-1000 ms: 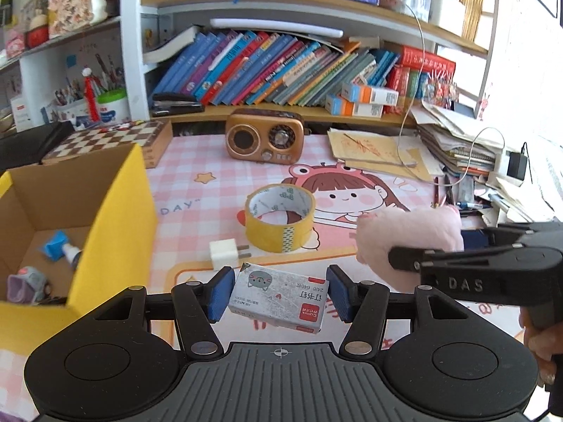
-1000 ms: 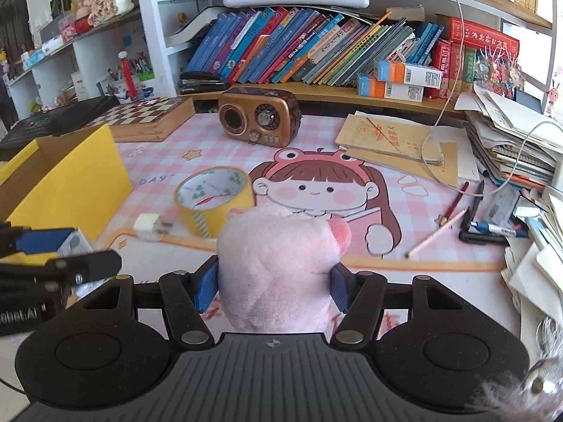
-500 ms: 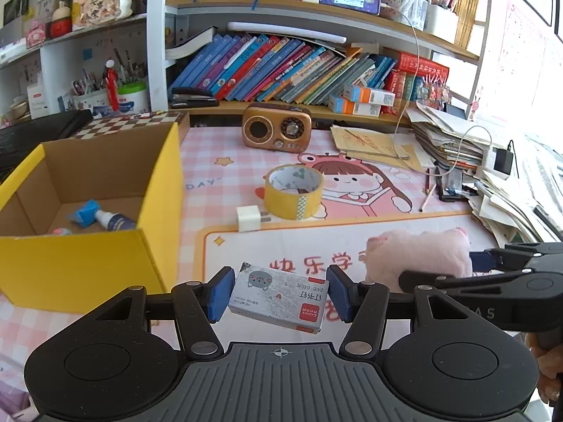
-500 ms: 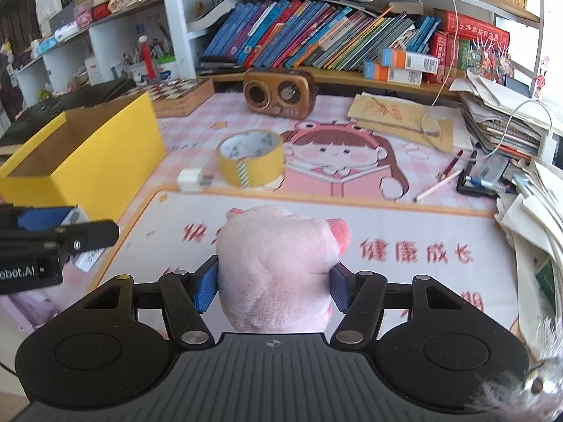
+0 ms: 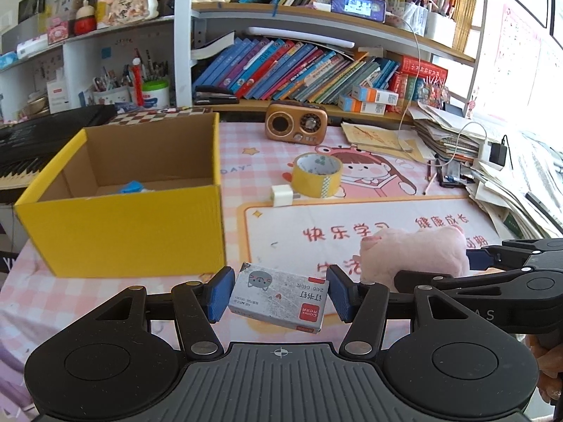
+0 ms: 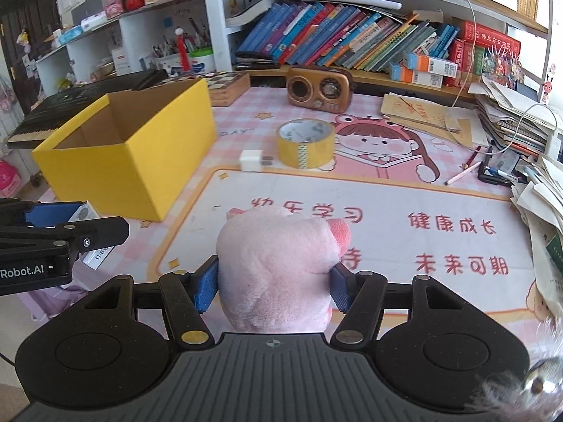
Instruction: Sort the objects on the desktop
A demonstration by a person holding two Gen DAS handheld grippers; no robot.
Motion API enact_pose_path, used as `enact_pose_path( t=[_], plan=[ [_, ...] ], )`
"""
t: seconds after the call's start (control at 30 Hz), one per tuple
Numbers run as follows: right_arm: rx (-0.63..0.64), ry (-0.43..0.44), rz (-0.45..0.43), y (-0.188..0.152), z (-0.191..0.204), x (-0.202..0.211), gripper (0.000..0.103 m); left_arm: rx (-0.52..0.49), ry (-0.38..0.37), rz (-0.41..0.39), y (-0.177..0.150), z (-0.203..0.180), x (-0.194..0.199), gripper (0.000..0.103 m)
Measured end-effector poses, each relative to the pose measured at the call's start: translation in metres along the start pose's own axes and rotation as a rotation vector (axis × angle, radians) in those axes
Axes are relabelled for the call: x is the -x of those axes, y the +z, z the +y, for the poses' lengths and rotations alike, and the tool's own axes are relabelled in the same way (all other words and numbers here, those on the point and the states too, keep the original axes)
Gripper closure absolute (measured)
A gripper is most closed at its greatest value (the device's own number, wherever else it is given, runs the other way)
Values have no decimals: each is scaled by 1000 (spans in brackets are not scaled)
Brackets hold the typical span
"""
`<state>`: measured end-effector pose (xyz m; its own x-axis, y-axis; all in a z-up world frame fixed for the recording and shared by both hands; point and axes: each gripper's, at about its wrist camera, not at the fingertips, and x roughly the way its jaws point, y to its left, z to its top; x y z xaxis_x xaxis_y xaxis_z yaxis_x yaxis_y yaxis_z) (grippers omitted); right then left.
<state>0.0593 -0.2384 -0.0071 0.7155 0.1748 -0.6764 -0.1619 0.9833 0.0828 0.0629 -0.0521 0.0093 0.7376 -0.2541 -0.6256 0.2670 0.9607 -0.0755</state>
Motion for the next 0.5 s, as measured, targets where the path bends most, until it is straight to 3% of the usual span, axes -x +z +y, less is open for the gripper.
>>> enact_pose_path(
  t=[0.5],
  plan=[
    [36, 47, -7, -25, 66, 20, 43, 25, 39, -17, -34, 43, 49, 47]
  ],
)
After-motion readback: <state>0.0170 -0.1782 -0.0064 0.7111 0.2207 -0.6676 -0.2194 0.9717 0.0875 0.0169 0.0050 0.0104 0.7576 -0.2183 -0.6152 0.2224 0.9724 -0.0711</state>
